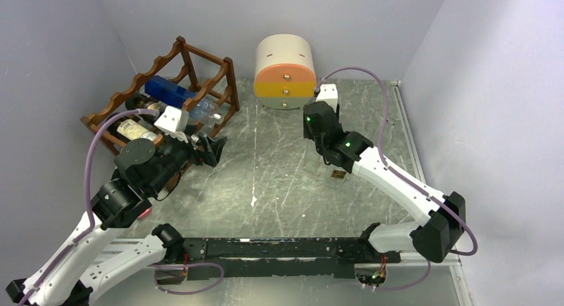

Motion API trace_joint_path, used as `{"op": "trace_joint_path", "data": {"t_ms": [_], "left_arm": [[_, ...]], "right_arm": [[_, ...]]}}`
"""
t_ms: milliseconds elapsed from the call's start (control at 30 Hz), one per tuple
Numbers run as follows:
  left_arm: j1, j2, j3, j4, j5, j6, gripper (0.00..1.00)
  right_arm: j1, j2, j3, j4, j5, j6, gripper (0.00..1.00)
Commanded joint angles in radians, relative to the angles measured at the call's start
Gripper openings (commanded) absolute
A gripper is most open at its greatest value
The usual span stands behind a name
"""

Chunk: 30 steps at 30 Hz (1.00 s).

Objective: Put the wine bottle on the wine rack

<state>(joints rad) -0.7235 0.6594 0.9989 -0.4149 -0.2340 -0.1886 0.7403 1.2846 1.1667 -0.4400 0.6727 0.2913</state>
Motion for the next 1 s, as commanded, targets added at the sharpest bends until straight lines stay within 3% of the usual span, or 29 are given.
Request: {"op": "trace_joint_path", "data": {"t_ms": [0, 167, 300, 633, 800, 967], "left_arm": [[0.002, 0.003, -0.009, 0.034, 0.016, -0.015, 0.98], [0.002, 0.007, -0.019, 0.046, 0.015, -0.024, 0.98], [0.002, 0.009, -0.048, 0.079, 0.025, -0.042, 0.98], [0.002, 0.057, -0.121, 0.120, 0.033, -0.077, 0.98], [0.003, 0.094, -0.195, 0.138, 0.007, -0.112, 0.98], [0.002, 0.146, -0.245, 0.182, 0.078, -0.118, 0.98]], "right_arm": [[-0.015, 0.000, -0.010, 0.009, -0.055, 0.022, 0.49], [-0.018, 0.007, 0.004, -0.012, -0.096, 0.018, 0.22], [-0.018, 0.001, 0.012, 0.043, -0.215, -0.003, 0.01], [-0.018, 0.092, 0.060, 0.285, -0.519, 0.064, 0.00], [-0.020, 0.129, 0.032, 0.419, -0.547, 0.125, 0.00], [-0.019, 0.107, -0.109, 0.562, -0.553, 0.135, 0.00]]}}
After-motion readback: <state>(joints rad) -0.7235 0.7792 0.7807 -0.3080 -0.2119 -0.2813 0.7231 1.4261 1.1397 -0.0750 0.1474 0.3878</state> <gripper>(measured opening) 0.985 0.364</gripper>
